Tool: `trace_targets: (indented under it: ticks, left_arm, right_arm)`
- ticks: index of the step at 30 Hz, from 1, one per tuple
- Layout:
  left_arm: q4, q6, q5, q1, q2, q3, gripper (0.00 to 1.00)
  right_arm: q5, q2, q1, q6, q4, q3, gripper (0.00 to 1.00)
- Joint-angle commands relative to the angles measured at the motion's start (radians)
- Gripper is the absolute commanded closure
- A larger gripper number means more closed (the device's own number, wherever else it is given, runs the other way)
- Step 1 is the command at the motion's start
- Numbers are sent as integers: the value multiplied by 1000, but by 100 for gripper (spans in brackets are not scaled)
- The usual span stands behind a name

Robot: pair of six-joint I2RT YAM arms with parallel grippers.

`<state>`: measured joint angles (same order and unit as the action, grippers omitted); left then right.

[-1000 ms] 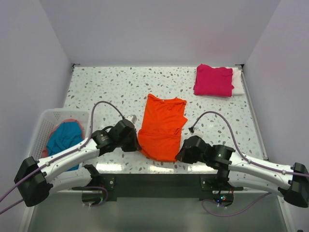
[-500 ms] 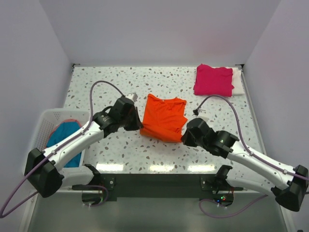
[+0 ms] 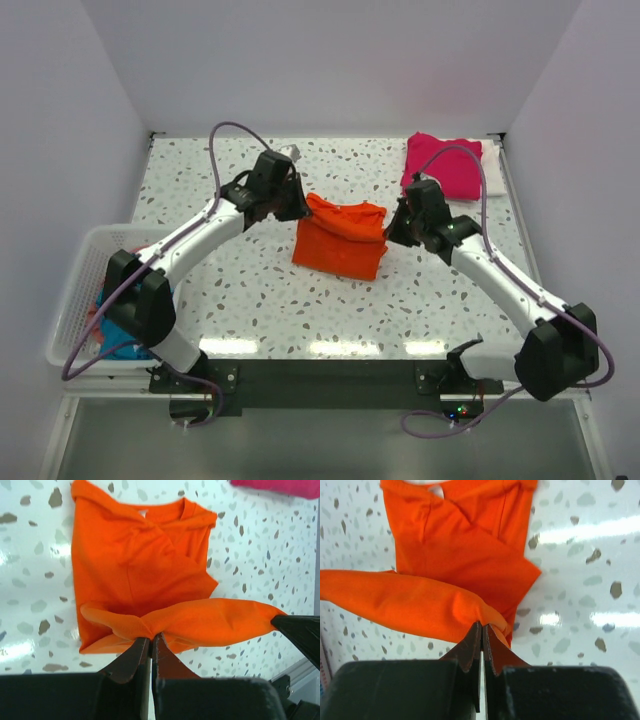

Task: Fold and stack the t-shirts
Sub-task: Fold the tshirt

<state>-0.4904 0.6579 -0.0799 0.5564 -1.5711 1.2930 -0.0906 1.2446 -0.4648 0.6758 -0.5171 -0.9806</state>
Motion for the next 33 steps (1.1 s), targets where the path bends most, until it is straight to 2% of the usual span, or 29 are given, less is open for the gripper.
trace_targets:
  ticks: [1, 5, 6, 7, 8, 9, 11, 12, 14, 17, 19, 20, 22, 23, 25, 29, 33]
  left_arm:
    - [90, -34, -8, -45, -81, 103, 100]
    - [144, -32, -43, -105, -277, 228, 100]
    - [168, -38, -52, -111, -314, 251, 98]
    - [185, -47, -76, -121, -355, 274, 92]
    - [211, -58, -107, -140, -436, 328, 76]
    - [204, -67, -124, -150, -475, 359, 63]
    - [232, -76, -158, -182, -555, 422, 38]
    - [240, -76, -176, -193, -564, 434, 32]
    - [262, -80, -195, -220, -550, 436, 24]
    - [237, -92, -140, -231, -479, 393, 22]
    - [224, -93, -92, -230, -425, 329, 24]
    - [222, -80, -78, -228, -408, 304, 30]
    - [230, -70, -72, -216, -376, 222, 35]
    - [237, -69, -64, -208, -350, 198, 41]
    - [237, -75, -29, -175, -328, 146, 47]
    - [237, -115, 37, -116, -329, 149, 57]
    - [246, -124, 31, -93, -389, 204, 62]
  right_arm:
    - [89, 99, 80, -67, 117, -98, 100]
    - [158, 275, 175, -73, 204, -184, 100]
    - [169, 364, 190, -76, 215, -226, 100]
    - [183, 404, 205, -79, 227, -249, 94]
    - [192, 452, 231, -81, 236, -272, 86]
    - [195, 490, 244, -85, 236, -324, 57]
    - [178, 585, 265, -102, 215, -380, 40]
    - [175, 607, 273, -110, 203, -429, 31]
    - [157, 639, 281, -120, 154, -464, 27]
    - [153, 612, 281, -147, 129, -455, 26]
    - [169, 572, 279, -148, 149, -385, 25]
    - [178, 560, 281, -144, 160, -327, 25]
    - [199, 530, 281, -130, 184, -267, 25]
    - [219, 507, 279, -127, 218, -238, 25]
    - [229, 493, 272, -119, 232, -178, 25]
    - [222, 469, 239, -108, 268, -97, 26]
    - [207, 467, 209, -91, 289, -73, 27]
